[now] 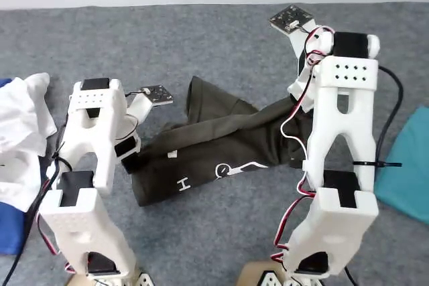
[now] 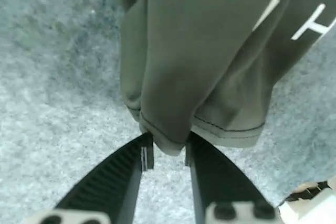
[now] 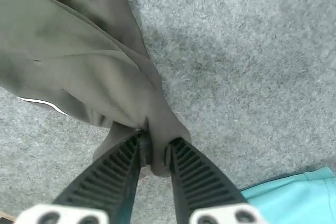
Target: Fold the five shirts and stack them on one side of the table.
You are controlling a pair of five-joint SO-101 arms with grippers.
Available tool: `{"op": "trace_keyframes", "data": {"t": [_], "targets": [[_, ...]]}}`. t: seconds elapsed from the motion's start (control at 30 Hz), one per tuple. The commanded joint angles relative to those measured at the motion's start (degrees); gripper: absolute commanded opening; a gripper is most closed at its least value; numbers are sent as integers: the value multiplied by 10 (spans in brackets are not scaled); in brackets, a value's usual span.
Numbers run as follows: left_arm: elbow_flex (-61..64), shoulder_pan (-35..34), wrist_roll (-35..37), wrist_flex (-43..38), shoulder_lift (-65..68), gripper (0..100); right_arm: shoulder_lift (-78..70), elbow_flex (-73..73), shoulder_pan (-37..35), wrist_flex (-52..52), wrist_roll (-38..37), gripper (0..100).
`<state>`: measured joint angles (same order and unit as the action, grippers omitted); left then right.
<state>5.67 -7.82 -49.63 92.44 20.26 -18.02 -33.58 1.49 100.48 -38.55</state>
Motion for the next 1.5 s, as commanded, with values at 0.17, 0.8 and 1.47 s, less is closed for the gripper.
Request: {"op": "trace_keyframes", "data": {"t": [0.17,0.8,1.47], "targets": [[-15,4,5,-40,-58,111,7,-25,-1,16,7,15],[-30,28,9,-70,11,7,10,-25,0,17,6,15],[-411,9,266,12,-388,5,364,-25,8,-188,-36,11]]}}
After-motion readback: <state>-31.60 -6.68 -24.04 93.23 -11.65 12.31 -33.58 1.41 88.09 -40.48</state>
